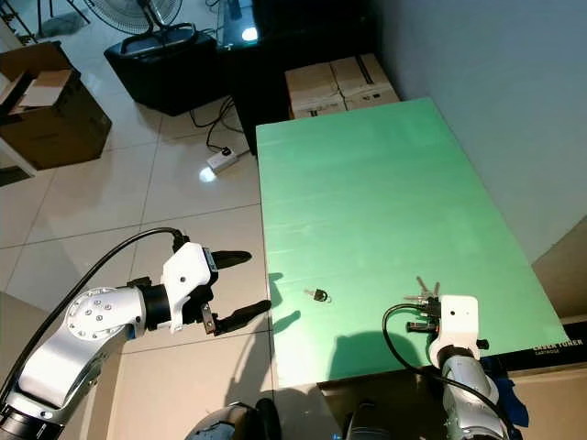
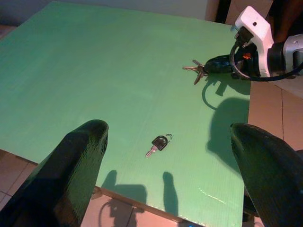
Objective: Hang keys on a hook
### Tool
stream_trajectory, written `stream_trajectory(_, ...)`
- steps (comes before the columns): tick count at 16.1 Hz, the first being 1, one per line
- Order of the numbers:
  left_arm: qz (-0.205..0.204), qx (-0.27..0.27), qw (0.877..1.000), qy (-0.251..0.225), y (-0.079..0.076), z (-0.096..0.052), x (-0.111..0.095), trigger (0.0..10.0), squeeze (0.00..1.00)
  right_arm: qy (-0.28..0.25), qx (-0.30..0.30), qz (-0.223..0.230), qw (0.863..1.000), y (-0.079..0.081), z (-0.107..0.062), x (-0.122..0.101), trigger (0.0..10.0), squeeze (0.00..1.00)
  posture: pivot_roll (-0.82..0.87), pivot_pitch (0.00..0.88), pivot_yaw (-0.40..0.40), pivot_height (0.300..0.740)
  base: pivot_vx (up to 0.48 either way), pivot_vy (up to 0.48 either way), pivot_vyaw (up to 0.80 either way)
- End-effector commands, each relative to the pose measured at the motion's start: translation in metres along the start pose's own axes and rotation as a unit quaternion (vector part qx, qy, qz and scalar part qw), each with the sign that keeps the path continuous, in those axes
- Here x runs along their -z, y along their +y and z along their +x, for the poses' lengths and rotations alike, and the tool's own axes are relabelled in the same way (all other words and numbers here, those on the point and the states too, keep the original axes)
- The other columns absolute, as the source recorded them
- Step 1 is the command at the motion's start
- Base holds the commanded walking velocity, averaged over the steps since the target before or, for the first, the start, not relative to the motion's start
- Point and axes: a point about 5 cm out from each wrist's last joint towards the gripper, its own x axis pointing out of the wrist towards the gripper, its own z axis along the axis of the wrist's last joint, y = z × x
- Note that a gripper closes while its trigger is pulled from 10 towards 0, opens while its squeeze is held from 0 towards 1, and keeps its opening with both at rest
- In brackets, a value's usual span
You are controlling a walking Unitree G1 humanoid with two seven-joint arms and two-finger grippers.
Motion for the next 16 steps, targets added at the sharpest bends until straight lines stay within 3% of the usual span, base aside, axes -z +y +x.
stream_trajectory(1, 0.005, -0.005, 1.0, 0.007, 0.001, -0.005, 0.0, 10.0, 0.0, 0.009, -0.011, -0.001, 1.0, 0.005, -0.002, 0.005, 0.0, 0.0, -0.01, 0.151, 0.192, 0.74, 0.0, 0.0, 0.0)
stream_trajectory(3, 0.006, -0.006, 1.0, 0.006, 0.001, -0.004, 0.0, 10.0, 0.0, 0.006, -0.012, -0.004, 1.0, 0.008, -0.001, 0.005, 0.0, 0.0, -0.01, 0.149, 0.188, 0.74, 0.0, 0.0, 0.0)
stream_trajectory(7, 0.007, -0.01, 1.0, 0.006, 0.001, -0.004, 0.0, 10.0, 0.0, -0.074, 0.032, -0.032, 0.996, 0.012, 0.0, -0.018, 0.0, 0.0, -0.01, 0.152, 0.184, 0.74, 0.0, 0.0, 0.0)
stream_trajectory(8, 0.006, -0.011, 1.0, 0.006, 0.001, -0.004, 0.0, 10.0, 0.0, -0.107, 0.037, -0.056, 0.992, 0.019, 0.0, -0.03, 0.0, 0.0, -0.01, 0.151, 0.185, 0.74, 0.0, 0.0, 0.0)
stream_trajectory(13, 0.005, -0.015, 1.0, 0.004, -0.001, -0.004, 0.001, 10.0, 0.0, -0.162, 0.043, -0.154, 0.974, 0.032, -0.004, -0.047, 0.0, 0.0, -0.02, 0.142, 0.177, 0.74, 0.0, 0.0, 0.0)
stream_trajectory(16, 0.008, -0.023, 1.0, 0.002, 0.001, -0.005, 0.002, 10.0, 0.0, -0.187, 0.06, -0.159, 0.968, 0.04, -0.005, -0.06, 0.0, 0.0, -0.03, 0.124, 0.165, 0.74, 0.0, 0.0, 0.0)
